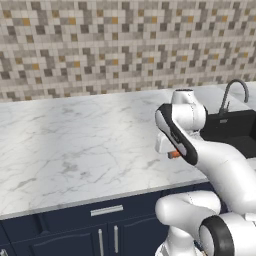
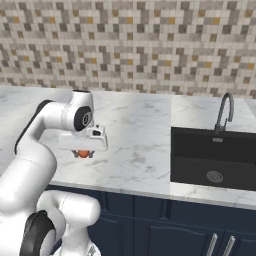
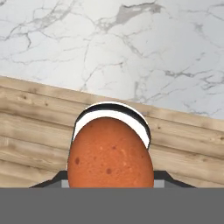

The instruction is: Gather the eggs and milk located in the vicinity of the sink area and place them right next to the bowl.

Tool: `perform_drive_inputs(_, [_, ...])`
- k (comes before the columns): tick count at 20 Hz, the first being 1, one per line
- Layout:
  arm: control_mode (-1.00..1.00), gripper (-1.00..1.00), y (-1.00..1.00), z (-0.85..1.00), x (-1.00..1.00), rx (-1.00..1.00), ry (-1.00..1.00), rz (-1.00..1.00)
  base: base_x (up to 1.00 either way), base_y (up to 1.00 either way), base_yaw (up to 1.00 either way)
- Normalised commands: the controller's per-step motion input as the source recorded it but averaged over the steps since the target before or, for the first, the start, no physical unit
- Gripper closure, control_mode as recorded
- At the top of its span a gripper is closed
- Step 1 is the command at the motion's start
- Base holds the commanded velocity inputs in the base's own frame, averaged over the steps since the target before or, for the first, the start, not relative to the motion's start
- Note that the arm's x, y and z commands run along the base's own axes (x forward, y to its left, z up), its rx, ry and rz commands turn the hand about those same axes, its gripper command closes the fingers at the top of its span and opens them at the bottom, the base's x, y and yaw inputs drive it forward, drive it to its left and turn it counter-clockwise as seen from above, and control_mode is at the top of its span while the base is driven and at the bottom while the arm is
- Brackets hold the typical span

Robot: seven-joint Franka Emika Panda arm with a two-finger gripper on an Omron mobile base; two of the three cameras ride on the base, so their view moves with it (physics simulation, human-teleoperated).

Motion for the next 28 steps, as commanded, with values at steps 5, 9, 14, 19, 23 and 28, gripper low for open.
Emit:
perform_drive_inputs(5, [-1.00, 1.00, 0.00, 0.04, -0.02, 0.00, -0.07, -0.04, 0.00, 0.00, 0.00])
perform_drive_inputs(9, [-1.00, 1.00, 0.00, 0.00, 0.00, 0.00, 0.00, 0.00, 0.00, 0.00, 0.00])
perform_drive_inputs(14, [-1.00, 1.00, 0.00, 0.00, -0.02, 0.00, 0.00, 0.00, 0.00, 0.00, 0.00])
perform_drive_inputs(19, [1.00, 1.00, 0.00, 0.00, 0.00, 0.00, 0.00, 0.00, -0.48, 0.00, -0.04])
perform_drive_inputs(23, [1.00, 1.00, 0.00, 0.00, 0.00, 0.00, 0.00, 0.00, -0.77, -0.28, -0.37])
perform_drive_inputs(28, [1.00, 1.00, 0.00, 0.00, 0.00, 0.00, 0.00, 0.00, 0.17, -0.97, -0.56])
